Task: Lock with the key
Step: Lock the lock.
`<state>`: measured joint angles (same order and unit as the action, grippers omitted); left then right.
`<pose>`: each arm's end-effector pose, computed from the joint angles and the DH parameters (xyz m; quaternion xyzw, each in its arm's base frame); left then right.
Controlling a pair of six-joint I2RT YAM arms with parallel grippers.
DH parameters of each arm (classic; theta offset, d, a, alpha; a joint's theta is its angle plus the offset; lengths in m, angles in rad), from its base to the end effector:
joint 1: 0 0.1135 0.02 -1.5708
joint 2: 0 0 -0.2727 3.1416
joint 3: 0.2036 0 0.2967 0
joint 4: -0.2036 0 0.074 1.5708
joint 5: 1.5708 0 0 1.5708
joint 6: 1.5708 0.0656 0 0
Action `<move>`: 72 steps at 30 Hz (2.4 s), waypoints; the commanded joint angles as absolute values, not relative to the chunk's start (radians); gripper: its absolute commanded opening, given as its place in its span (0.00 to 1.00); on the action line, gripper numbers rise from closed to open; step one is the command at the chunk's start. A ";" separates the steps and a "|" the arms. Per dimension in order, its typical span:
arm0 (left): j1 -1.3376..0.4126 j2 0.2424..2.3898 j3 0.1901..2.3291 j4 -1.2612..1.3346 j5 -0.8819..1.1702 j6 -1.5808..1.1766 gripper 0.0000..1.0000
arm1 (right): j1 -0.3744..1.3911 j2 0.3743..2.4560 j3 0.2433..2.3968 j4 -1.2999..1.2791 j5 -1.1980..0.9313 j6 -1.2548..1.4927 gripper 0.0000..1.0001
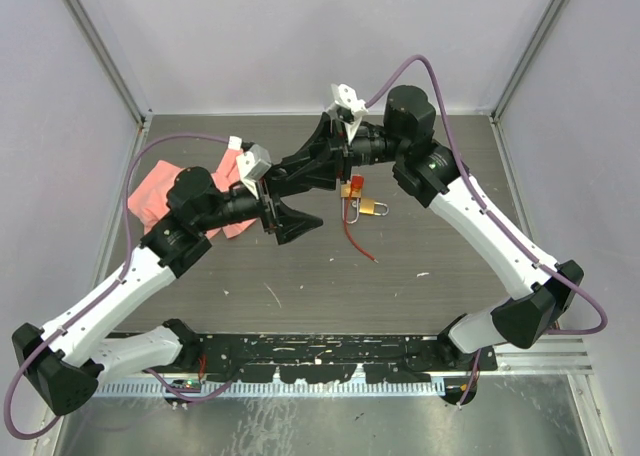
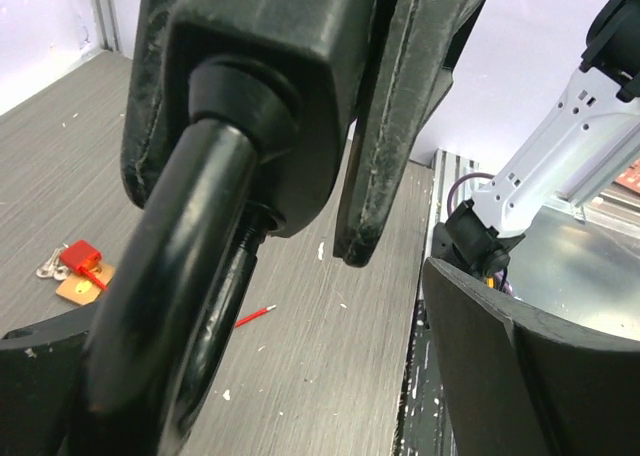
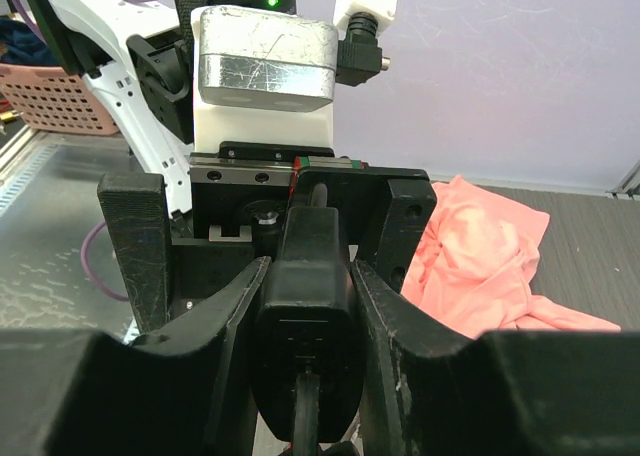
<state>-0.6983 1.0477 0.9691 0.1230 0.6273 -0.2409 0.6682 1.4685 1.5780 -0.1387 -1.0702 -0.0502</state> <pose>0.2090 -0.2257 0.3924 0.3662 0.5898 -0.5012 0.5165 0.2625 0.2805 0.4731 -0.5495 0.4528 0.5307 0.4597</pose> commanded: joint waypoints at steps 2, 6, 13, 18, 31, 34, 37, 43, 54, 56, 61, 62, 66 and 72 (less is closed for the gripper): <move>-0.876 1.200 1.107 0.135 0.844 -0.079 0.88 | 0.925 1.664 1.482 -0.198 -1.321 0.047 0.01; -0.881 1.203 1.110 0.164 0.834 -0.091 0.88 | 0.927 1.665 1.462 -0.143 -1.335 0.094 0.01; -0.899 1.204 1.071 0.281 0.788 -0.145 0.88 | 0.932 1.670 1.449 -0.119 -1.332 0.117 0.01; -0.907 1.200 1.055 0.316 0.762 -0.162 0.88 | 0.933 1.669 1.449 -0.098 -1.329 0.137 0.01; -0.867 1.035 0.855 0.376 0.538 -0.210 0.98 | 0.697 1.506 1.395 0.187 -1.337 0.384 0.01; -0.854 0.966 0.769 0.426 0.419 -0.251 1.00 | 0.635 1.464 1.366 0.251 -1.350 0.435 0.01; -0.844 0.926 0.714 0.424 0.329 -0.279 0.99 | 0.579 1.440 1.340 0.320 -1.364 0.493 0.01; -0.837 0.865 0.646 0.405 0.213 -0.323 0.98 | 0.491 1.404 1.278 0.500 -1.383 0.637 0.01; -0.770 0.799 0.502 0.610 0.326 -0.564 0.98 | 0.423 1.376 1.177 0.723 -1.405 0.806 0.01; -0.746 0.819 0.483 0.740 0.405 -0.640 0.98 | 0.417 1.372 1.168 0.727 -1.403 0.805 0.01; -0.704 0.925 0.492 1.045 0.801 -0.667 0.98 | 0.402 1.374 1.185 0.726 -1.451 0.798 0.01; -0.703 0.939 0.496 1.055 0.839 -0.613 0.98 | 0.401 1.373 1.188 0.726 -1.465 0.793 0.01; -0.682 0.903 0.488 0.971 0.685 -0.442 0.98 | 0.398 1.356 1.173 0.722 -1.494 0.770 0.01; -0.662 0.800 0.493 0.774 0.380 -0.442 0.99 | 0.383 1.361 1.170 0.673 -1.501 0.726 0.01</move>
<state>-0.6712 0.8539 0.4694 0.8001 0.5499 -0.4751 0.3920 1.4197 1.1454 0.6350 -1.4975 0.7601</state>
